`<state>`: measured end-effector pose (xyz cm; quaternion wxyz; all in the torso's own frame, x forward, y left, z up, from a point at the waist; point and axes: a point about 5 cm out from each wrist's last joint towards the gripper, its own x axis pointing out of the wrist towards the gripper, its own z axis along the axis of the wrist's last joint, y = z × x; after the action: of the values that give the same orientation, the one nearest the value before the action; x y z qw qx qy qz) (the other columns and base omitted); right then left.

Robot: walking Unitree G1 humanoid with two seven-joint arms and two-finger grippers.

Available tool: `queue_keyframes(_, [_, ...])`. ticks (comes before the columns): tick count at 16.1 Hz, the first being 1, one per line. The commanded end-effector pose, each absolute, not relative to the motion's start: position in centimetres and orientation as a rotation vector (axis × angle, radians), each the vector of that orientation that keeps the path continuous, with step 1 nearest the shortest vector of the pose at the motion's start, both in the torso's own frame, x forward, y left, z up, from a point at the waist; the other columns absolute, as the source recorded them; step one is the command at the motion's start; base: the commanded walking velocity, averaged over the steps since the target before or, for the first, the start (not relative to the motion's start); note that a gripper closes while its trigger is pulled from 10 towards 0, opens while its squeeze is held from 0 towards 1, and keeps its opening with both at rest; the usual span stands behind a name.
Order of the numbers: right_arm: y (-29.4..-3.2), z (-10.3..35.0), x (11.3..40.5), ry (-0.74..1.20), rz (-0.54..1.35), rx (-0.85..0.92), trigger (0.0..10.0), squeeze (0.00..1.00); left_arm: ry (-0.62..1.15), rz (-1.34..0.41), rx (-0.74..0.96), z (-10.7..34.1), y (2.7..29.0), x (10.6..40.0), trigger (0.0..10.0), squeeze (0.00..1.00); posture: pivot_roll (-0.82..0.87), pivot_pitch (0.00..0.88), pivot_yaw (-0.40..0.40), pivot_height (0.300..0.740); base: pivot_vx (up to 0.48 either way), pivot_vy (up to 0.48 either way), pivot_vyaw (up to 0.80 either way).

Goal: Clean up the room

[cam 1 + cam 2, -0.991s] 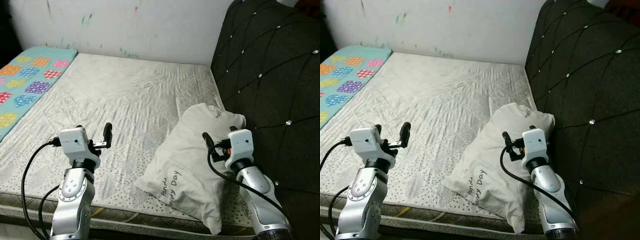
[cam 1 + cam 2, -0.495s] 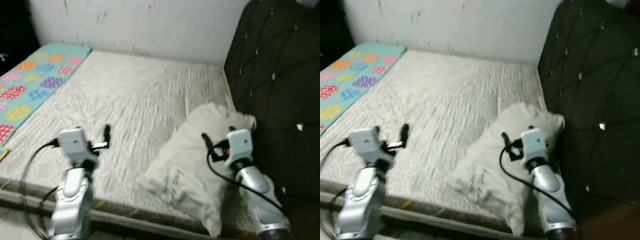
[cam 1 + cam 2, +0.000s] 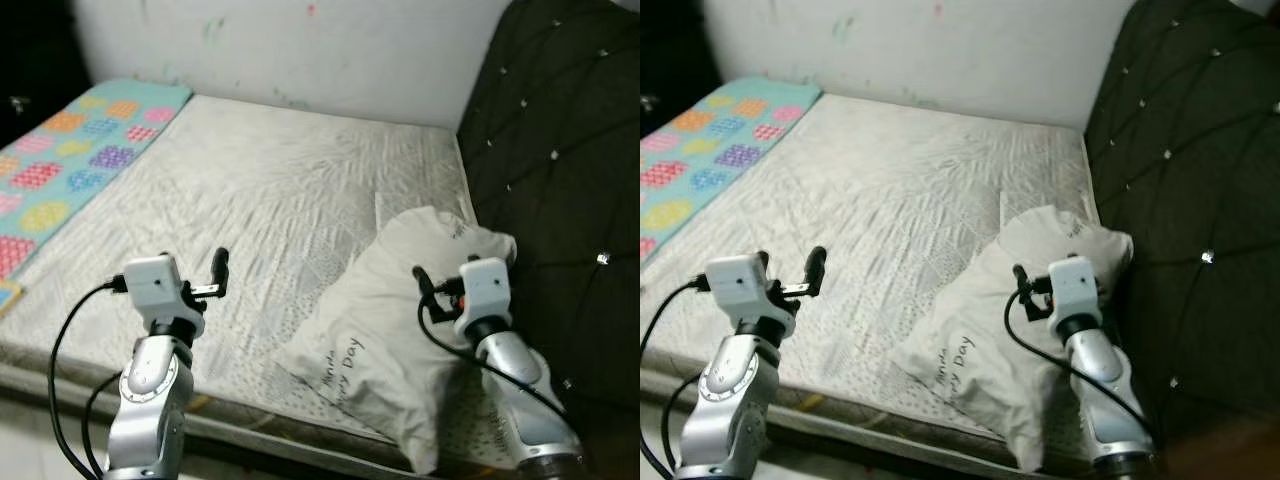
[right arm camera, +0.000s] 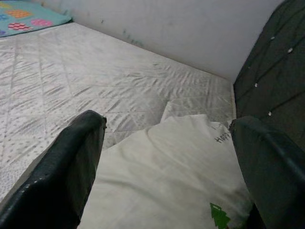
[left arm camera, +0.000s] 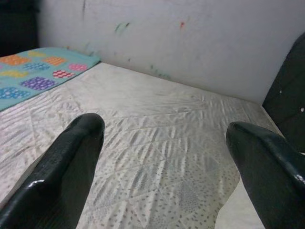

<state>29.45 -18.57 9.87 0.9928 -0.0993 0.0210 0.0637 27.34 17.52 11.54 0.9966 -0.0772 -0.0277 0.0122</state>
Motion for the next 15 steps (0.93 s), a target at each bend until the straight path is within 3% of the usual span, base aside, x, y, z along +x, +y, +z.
queue_keyframes(1, [-19.4,9.7,29.5,0.063,0.089,-0.187,10.0,0.00,-0.051,0.012,-0.150,11.6,17.3,27.5,10.0,0.00,-0.08,0.000,-0.047,0.740,0.000,0.000,-0.80])
queue_keyframes(7, [-19.3,9.7,29.5,0.059,0.094,-0.188,10.0,0.00,-0.050,0.004,-0.146,11.6,17.1,27.5,10.0,0.00,-0.08,0.000,-0.045,0.740,0.000,0.000,-0.74])
queue_keyframes(11, [-19.1,9.0,29.0,0.110,0.122,-0.211,10.0,0.00,-0.009,-0.014,-0.158,11.1,16.7,27.1,10.0,0.00,-0.08,0.000,-0.049,0.740,0.000,0.000,0.00])
queue_keyframes(13, [-19.3,7.5,28.5,0.296,0.170,-0.225,10.0,0.00,0.165,0.054,-0.215,9.6,16.9,26.4,10.0,0.00,-0.08,0.000,-0.058,0.740,0.000,0.000,0.00])
queue_keyframes(15, [-19.6,7.4,28.0,0.357,0.216,-0.239,10.0,0.00,0.151,-0.033,-0.188,10.9,16.3,25.9,10.0,0.00,-0.07,0.000,-0.065,0.740,0.000,0.000,0.00])
